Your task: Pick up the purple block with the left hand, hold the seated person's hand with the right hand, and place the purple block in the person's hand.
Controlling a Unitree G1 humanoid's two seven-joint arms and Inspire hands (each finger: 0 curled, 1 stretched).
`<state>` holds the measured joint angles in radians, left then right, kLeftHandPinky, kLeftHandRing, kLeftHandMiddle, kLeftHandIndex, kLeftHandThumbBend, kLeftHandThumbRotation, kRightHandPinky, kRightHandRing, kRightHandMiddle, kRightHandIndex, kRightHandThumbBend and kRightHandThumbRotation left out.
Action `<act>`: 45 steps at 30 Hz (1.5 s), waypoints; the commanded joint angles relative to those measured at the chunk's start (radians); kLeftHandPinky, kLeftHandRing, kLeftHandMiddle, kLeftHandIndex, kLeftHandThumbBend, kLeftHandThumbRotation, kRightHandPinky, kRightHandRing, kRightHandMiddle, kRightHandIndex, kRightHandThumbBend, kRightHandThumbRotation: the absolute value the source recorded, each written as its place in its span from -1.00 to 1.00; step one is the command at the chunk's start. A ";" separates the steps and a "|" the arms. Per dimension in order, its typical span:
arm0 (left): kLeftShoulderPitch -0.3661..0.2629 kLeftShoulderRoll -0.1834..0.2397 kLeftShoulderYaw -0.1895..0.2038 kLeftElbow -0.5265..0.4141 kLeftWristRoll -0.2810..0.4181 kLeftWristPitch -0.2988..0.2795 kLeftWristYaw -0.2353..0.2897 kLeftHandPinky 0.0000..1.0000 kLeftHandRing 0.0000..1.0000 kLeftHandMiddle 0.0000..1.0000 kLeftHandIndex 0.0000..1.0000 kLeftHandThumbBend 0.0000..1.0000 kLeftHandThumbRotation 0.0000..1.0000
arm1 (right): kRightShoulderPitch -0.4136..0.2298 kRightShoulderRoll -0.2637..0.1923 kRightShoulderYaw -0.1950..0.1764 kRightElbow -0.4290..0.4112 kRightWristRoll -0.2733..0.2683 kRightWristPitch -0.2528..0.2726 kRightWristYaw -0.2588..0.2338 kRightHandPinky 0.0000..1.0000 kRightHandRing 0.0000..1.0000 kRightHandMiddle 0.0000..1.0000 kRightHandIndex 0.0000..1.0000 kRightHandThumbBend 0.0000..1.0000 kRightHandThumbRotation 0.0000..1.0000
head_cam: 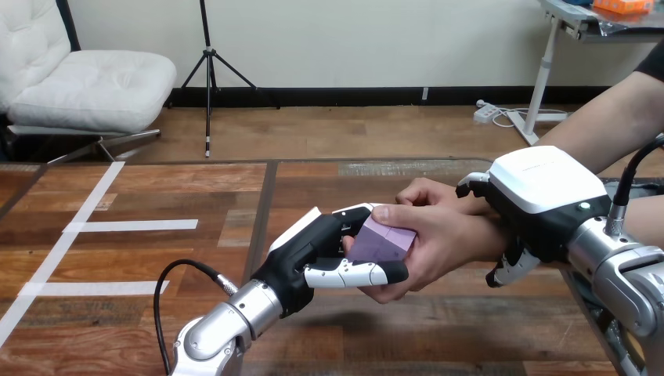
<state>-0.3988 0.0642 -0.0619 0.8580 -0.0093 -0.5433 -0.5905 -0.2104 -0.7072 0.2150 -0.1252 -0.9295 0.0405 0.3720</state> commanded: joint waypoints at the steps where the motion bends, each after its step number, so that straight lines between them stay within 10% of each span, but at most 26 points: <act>1: -0.056 0.002 -0.006 -0.020 0.001 -0.028 0.010 0.48 0.62 0.70 0.68 0.92 -0.19 | -0.022 -0.016 -0.030 -0.017 -0.006 -0.010 -0.046 0.46 0.54 0.59 0.62 0.71 -0.88; 23: -0.058 0.026 -0.005 -0.002 0.009 -0.069 -0.013 0.68 0.80 0.87 0.85 0.93 -0.05 | 0.085 0.034 -0.096 -0.141 0.062 0.001 -0.117 0.45 0.53 0.57 0.59 0.74 -0.91; 38: -0.027 0.022 0.035 -0.020 -0.066 -0.071 -0.049 0.77 0.87 0.93 0.91 0.97 -0.06 | 0.213 0.123 -0.161 -0.268 0.151 -0.016 -0.247 0.42 0.51 0.56 0.55 0.70 -0.92; 45: 0.009 -0.004 0.075 -0.036 -0.150 -0.119 -0.048 0.74 0.84 0.90 0.89 0.97 -0.12 | 0.291 0.189 -0.186 -0.287 0.199 -0.090 -0.387 0.41 0.49 0.55 0.54 0.63 -0.87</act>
<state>-0.3881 0.0749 -0.0370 0.8619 -0.0937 -0.6096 -0.6418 0.0602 -0.5729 0.0824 -0.3548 -0.7654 -0.0116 0.0811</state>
